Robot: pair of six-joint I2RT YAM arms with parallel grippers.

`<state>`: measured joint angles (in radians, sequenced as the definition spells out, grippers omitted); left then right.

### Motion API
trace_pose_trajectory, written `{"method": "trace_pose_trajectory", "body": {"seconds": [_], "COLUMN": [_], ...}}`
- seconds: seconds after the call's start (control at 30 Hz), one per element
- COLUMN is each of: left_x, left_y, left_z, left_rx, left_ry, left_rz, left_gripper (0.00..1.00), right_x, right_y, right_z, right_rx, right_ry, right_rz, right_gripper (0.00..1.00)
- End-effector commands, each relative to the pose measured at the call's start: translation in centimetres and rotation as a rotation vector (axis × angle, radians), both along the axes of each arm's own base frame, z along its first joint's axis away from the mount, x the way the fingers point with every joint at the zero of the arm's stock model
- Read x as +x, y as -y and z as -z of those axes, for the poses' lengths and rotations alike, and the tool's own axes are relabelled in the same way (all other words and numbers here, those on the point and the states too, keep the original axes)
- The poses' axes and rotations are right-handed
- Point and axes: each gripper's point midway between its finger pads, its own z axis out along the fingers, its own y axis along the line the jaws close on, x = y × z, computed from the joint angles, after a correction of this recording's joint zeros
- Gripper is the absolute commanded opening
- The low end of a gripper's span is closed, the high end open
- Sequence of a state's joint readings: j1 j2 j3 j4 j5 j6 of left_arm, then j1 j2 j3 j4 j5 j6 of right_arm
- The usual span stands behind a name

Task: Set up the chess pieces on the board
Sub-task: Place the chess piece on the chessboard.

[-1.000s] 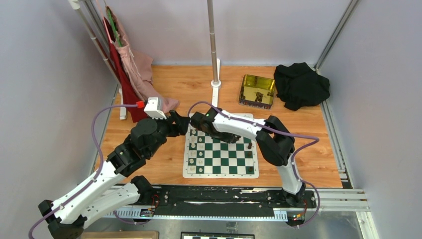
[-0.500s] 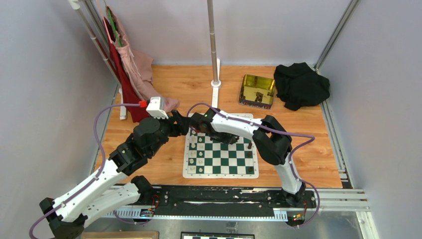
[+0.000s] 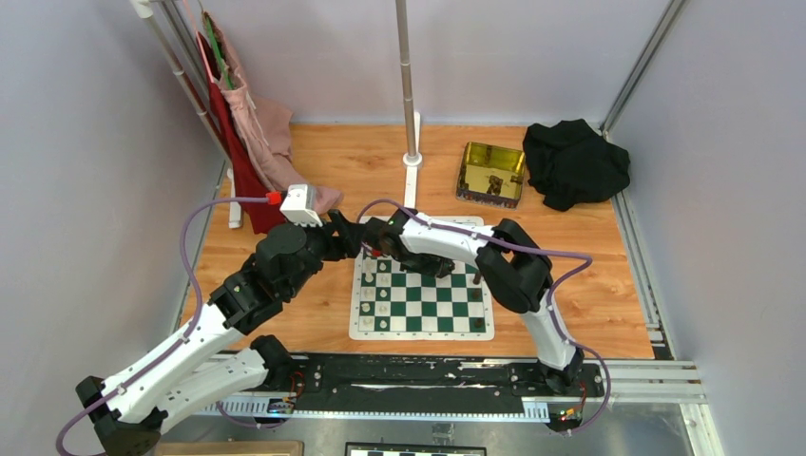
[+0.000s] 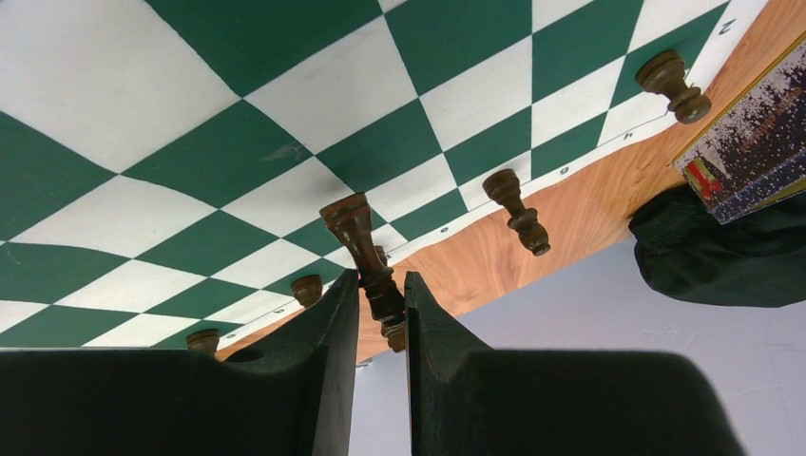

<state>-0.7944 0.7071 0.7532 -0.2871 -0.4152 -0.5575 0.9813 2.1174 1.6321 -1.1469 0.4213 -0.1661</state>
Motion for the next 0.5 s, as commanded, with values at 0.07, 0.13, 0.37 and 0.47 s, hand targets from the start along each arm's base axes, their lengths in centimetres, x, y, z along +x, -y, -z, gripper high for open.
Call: {"method": "trace_pose_trajectory", "body": {"seconds": [0.07,0.13,0.37,0.47], "left_x": [0.06,0.06,0.04,0.03], "left_y": [0.38,0.37,0.33,0.34], "left_z": [-1.04,-1.09,-1.07,-1.00], "left_rx": [-0.027,-0.028,-0.025,-0.025], "left_ry": [0.025,0.026,0.028,0.026], "left_rz": [0.006,0.006,0.006,0.006], "left_gripper": [0.73,0.73,0.73,0.72], "right_x": [0.19,0.19,0.22,0.21], "right_y": [-0.07,-0.14,-0.56,-0.74], "right_z": [0.36,0.48,0.37,0.16], "right_rx": [-0.016,-0.015,0.004,0.016], "right_ry": [-0.028,-0.031,-0.032,-0.032], "right_rz": [-0.007,-0.006,-0.002,-0.001], "right_gripper": [0.23,0.26,0.34,0.37]}}
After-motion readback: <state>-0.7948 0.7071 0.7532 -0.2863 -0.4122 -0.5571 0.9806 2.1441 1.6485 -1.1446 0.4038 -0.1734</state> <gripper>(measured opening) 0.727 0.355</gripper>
